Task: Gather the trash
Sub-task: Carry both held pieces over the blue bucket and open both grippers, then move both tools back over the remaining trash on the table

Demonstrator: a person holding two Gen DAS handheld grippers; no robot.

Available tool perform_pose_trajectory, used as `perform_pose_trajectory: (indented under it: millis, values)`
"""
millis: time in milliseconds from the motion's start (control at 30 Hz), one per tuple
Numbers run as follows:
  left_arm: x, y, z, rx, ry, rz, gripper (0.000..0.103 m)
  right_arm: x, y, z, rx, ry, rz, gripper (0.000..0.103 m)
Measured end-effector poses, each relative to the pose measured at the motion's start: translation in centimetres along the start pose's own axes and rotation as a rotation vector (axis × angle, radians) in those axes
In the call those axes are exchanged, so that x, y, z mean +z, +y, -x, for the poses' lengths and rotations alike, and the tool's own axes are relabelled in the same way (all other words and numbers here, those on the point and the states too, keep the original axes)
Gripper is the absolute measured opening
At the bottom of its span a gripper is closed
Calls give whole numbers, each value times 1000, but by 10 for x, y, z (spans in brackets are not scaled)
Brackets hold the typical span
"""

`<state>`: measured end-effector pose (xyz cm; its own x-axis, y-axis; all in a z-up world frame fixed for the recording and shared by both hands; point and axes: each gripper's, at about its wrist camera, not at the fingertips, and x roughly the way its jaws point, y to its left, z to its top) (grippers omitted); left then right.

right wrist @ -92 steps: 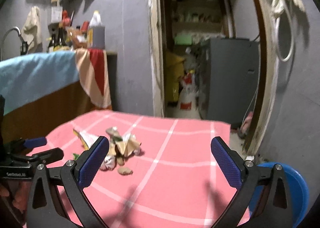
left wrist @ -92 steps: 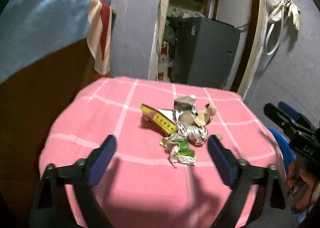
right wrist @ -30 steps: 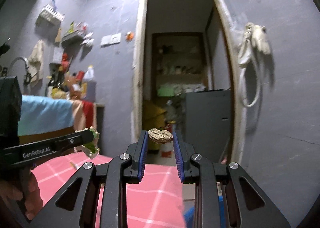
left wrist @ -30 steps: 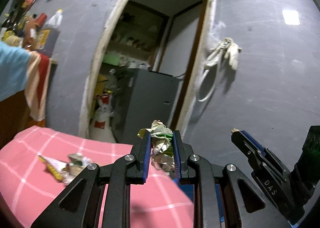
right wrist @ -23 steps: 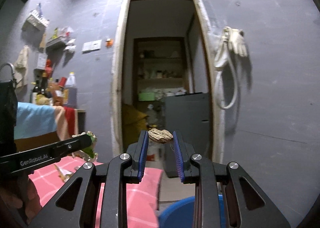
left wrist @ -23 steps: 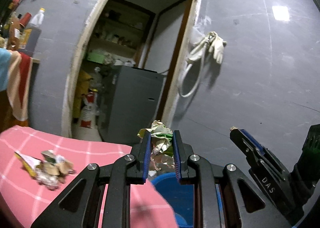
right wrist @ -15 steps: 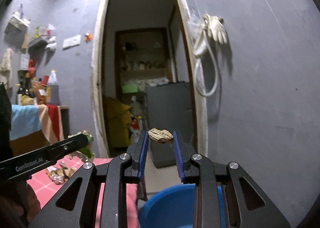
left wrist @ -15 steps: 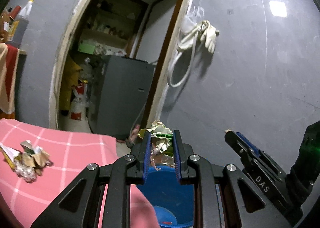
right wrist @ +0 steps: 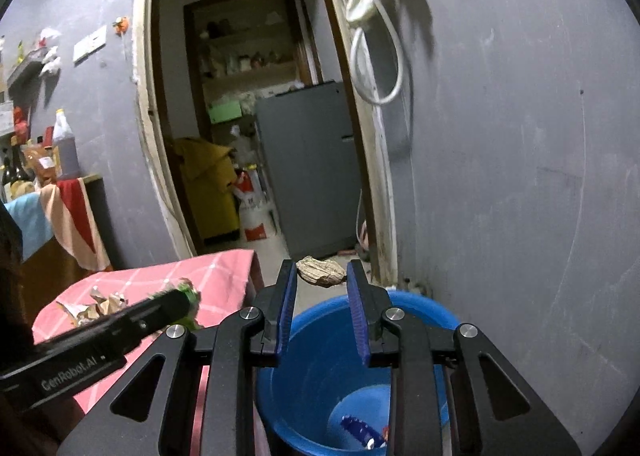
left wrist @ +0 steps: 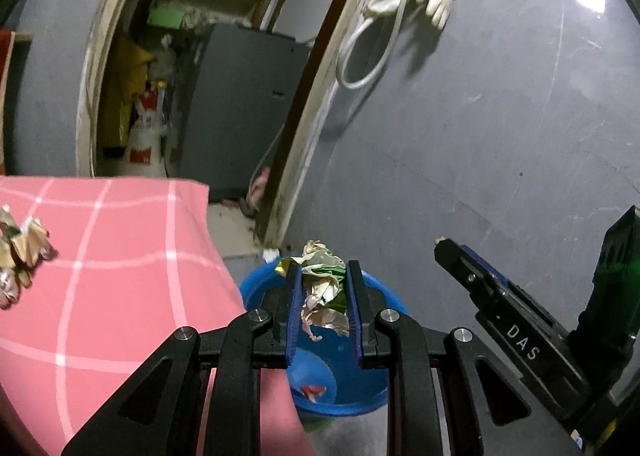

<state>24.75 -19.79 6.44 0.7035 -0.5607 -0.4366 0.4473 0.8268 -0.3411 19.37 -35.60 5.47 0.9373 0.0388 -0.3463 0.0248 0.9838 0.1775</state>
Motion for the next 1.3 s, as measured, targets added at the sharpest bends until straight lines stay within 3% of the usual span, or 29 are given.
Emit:
perform_pose_trajectory:
  millis: [267,700,933,1067,1200,1267,1300]
  values:
    - [-9,1,-24,-20,111,10,18,-4,-14,-10,5,72,-61,24]
    - [-8,15,-34,-13,150,72,28,-3,-24,-18,-6,106,-102,33]
    - [-6,25,-18,10,106,90,37,-2,-22,-15,-4,80,-93,45]
    - [0,33,2,51,40,83,54,1,-18,-9,3,31,-85,53]
    - [8,42,29,97,-53,60,66,4,-11,-1,15,-30,-81,78]
    - [13,46,41,127,-103,55,81,6,-5,4,33,-71,-71,79]
    - [15,49,49,144,-134,55,84,7,-4,5,42,-85,-64,82]
